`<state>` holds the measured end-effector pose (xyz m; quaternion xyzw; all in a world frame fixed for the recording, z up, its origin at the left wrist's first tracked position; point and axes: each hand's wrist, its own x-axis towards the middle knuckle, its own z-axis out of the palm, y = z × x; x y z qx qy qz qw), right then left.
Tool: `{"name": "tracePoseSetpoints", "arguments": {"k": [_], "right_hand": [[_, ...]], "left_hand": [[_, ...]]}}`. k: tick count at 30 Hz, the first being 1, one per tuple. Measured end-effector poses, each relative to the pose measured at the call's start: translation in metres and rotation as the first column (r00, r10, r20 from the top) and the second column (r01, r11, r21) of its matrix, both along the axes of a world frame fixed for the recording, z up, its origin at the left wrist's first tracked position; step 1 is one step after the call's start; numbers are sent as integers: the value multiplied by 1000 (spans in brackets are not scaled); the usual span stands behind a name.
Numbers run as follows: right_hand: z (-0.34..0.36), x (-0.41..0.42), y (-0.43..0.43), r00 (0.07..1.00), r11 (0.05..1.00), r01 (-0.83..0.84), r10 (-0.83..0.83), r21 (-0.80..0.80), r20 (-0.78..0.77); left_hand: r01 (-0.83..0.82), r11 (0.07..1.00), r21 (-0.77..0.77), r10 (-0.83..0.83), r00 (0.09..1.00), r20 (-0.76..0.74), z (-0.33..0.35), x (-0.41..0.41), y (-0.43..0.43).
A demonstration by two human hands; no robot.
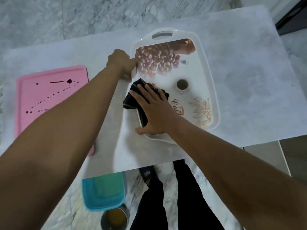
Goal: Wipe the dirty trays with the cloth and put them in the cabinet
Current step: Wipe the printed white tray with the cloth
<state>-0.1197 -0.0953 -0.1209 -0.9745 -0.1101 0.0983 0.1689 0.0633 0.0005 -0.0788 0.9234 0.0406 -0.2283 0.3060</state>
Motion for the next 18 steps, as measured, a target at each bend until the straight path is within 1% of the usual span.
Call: {"name": "tracePoseSetpoints", "arguments": {"k": [2,4,5,7,9,14,15,17,18], "right_hand": [[-3,-1,1,1000,1000,15,-15,12,-2],[-3,-2,3,999,999,32,-32,11,9],[-3,-3,5,999,999,43,-44,12,18],[-3,-7,7,997,997,67,-68,25,37],[-1,-17,9,996,997,75,-77,33,55],[-2,-63,6,997,999,16,-19,43,72],[-2,-70,4,998,999,5,-9,54,69],[0,-78,2,999,997,-5,1,79,53],[1,-79,0,999,996,-9,6,85,39]], "left_hand": [[85,994,70,-78,993,-90,-5,-26,11],[81,997,11,-79,990,-116,-11,-41,19],[58,998,-11,-59,993,-103,-12,-43,20],[35,999,15,-34,998,-49,-13,-41,17],[20,999,27,-19,999,-27,-12,-42,13],[-56,998,-17,56,998,-29,-16,-45,12],[-43,999,10,43,999,-2,-17,-47,12],[-10,994,109,-1,995,101,-18,-54,11],[-10,991,131,-9,990,143,-19,-60,12]]}}
